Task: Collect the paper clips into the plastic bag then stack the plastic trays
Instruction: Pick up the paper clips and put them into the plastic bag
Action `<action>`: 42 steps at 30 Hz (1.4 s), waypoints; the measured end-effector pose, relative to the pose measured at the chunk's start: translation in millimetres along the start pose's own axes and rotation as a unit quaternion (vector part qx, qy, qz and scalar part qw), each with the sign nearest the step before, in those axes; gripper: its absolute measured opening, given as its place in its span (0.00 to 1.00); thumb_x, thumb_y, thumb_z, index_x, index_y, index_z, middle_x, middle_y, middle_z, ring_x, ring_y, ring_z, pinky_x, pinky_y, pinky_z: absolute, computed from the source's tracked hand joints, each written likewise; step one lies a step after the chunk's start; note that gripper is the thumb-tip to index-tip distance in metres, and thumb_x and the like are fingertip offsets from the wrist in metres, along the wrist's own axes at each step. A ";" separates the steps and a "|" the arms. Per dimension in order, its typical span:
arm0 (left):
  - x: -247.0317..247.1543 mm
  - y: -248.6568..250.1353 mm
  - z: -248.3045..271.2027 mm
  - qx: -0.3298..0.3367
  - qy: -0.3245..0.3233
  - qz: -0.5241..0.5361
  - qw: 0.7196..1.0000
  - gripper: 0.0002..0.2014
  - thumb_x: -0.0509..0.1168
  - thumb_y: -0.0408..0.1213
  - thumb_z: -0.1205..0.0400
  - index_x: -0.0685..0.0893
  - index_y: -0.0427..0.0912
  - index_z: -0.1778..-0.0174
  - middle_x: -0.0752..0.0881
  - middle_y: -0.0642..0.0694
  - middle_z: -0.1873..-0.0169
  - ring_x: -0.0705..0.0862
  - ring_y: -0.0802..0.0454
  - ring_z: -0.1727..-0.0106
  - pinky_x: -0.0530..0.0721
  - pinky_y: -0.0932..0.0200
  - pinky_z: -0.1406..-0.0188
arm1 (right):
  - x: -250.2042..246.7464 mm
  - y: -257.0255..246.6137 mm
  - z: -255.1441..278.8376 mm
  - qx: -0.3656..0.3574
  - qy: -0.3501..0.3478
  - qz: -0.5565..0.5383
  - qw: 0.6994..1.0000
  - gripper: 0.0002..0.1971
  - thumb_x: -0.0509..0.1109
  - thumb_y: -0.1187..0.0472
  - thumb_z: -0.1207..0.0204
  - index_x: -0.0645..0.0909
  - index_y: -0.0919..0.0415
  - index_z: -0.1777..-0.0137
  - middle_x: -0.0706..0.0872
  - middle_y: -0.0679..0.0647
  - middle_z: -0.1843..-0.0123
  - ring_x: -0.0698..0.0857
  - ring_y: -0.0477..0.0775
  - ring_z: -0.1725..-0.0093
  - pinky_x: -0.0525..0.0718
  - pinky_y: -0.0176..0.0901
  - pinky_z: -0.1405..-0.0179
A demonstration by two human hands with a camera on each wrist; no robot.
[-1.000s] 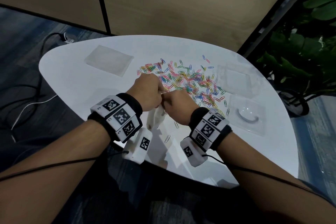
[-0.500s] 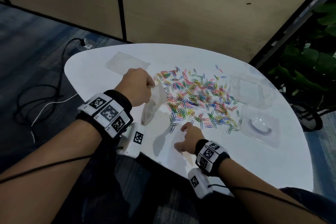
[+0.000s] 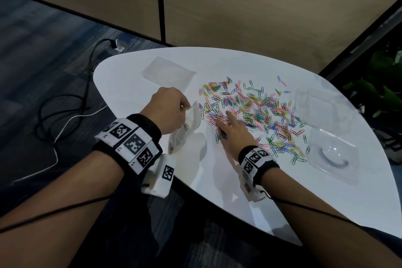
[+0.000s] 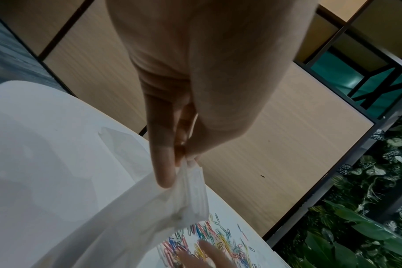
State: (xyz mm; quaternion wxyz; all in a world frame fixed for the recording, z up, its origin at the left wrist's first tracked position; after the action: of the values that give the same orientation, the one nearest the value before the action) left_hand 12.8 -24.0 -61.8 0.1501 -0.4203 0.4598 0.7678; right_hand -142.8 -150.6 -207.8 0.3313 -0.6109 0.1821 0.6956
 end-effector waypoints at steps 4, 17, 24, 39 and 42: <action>4.6 4.2 -1.8 0.007 -0.008 -0.007 1.000 0.15 0.61 0.30 0.15 0.90 0.41 0.40 0.89 0.41 0.41 0.90 0.38 0.45 0.85 0.50 0.35 | 2.2 -11.6 -6.5 -0.055 0.024 0.028 0.998 0.11 0.69 0.72 0.24 0.87 0.60 0.48 0.86 0.56 0.49 0.84 0.62 0.47 0.86 0.48 0.54; 26.8 27.9 -2.2 0.015 -0.039 0.009 0.999 0.12 0.59 0.25 0.19 0.90 0.31 0.53 0.91 0.33 0.52 0.91 0.37 0.49 0.88 0.51 0.43 | -83.2 56.5 28.2 0.183 0.070 -0.595 0.779 0.04 0.79 0.69 0.29 0.92 0.62 0.57 0.93 0.60 0.58 0.92 0.59 0.56 0.90 0.50 0.48; 47.6 47.8 -0.5 0.027 -0.052 0.011 0.998 0.14 0.60 0.26 0.20 0.90 0.39 0.62 0.90 0.35 0.61 0.91 0.36 0.55 0.90 0.48 0.48 | -83.0 -16.6 41.9 0.149 0.007 -0.712 0.687 0.05 0.76 0.70 0.27 0.89 0.69 0.52 0.92 0.65 0.56 0.91 0.56 0.60 0.90 0.40 0.56; 48.0 48.1 -9.8 0.034 -0.042 0.029 0.998 0.14 0.62 0.25 0.22 0.94 0.41 0.59 0.88 0.42 0.64 0.88 0.40 0.55 0.87 0.54 0.52 | -86.5 -55.1 30.5 -0.013 0.032 -0.327 0.944 0.12 0.63 0.69 0.23 0.88 0.65 0.61 0.89 0.59 0.65 0.86 0.57 0.64 0.83 0.42 0.62; 38.4 40.2 -14.1 0.022 -0.016 0.028 0.999 0.15 0.61 0.26 0.20 0.94 0.41 0.53 0.91 0.38 0.59 0.91 0.38 0.53 0.89 0.49 0.45 | -106.3 -50.8 30.4 -0.022 0.067 -0.383 0.921 0.15 0.62 0.71 0.22 0.91 0.60 0.50 0.93 0.55 0.55 0.91 0.53 0.56 0.88 0.42 0.50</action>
State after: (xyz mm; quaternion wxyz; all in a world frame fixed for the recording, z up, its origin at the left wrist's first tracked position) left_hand -28.0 -63.1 -71.7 0.1450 -0.3910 0.4862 0.7679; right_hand -126.6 -119.7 -91.3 0.5461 -0.6863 -0.0592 0.4767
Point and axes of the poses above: each hand's wrist, its own z-axis away from the middle knuckle, its own x-axis out of the palm, y = z × x, the point moved 10 cm from there along -z, towards the middle knuckle
